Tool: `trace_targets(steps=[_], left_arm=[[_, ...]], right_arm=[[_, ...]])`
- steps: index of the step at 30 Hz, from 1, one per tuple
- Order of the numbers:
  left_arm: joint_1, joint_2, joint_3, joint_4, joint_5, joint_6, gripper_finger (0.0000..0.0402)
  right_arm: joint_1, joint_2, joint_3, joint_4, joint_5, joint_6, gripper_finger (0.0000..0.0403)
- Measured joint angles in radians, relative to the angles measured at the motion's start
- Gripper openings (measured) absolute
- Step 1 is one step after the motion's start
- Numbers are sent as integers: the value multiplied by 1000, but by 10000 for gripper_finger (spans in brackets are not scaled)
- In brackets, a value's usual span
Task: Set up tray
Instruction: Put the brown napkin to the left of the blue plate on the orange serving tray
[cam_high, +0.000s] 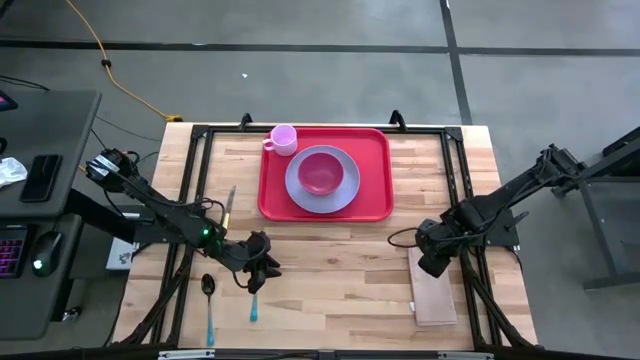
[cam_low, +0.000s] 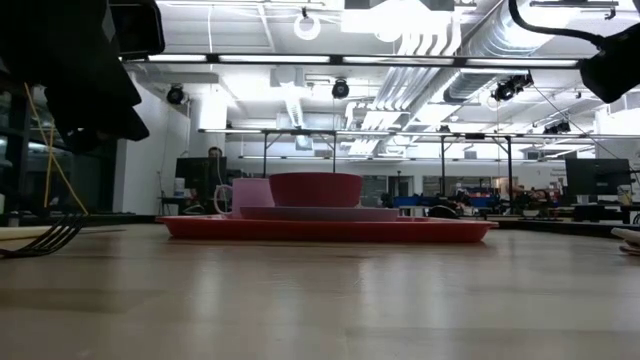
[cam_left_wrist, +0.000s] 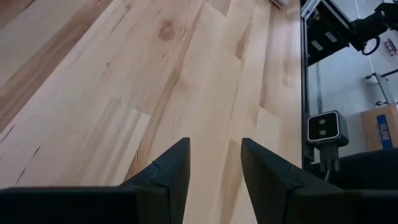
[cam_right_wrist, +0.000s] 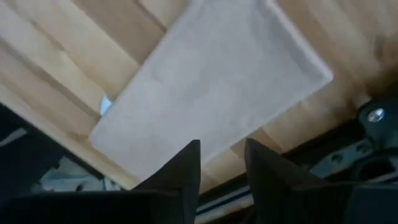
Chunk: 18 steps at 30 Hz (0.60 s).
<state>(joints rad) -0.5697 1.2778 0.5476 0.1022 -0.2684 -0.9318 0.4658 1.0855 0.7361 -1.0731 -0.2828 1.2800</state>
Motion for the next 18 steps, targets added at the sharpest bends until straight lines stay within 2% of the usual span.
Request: trace_targets(steps=[4,10,18], left_arm=[[0,0,0,0,0,5,172],[0,0,0,2,0,49,172],[0,0,0,5,0,93,172]], right_arm=[[0,0,0,1,73,-19,110],[-1,0,0,81,170,-156,111],[-10,18,0,120,198,-282,111]])
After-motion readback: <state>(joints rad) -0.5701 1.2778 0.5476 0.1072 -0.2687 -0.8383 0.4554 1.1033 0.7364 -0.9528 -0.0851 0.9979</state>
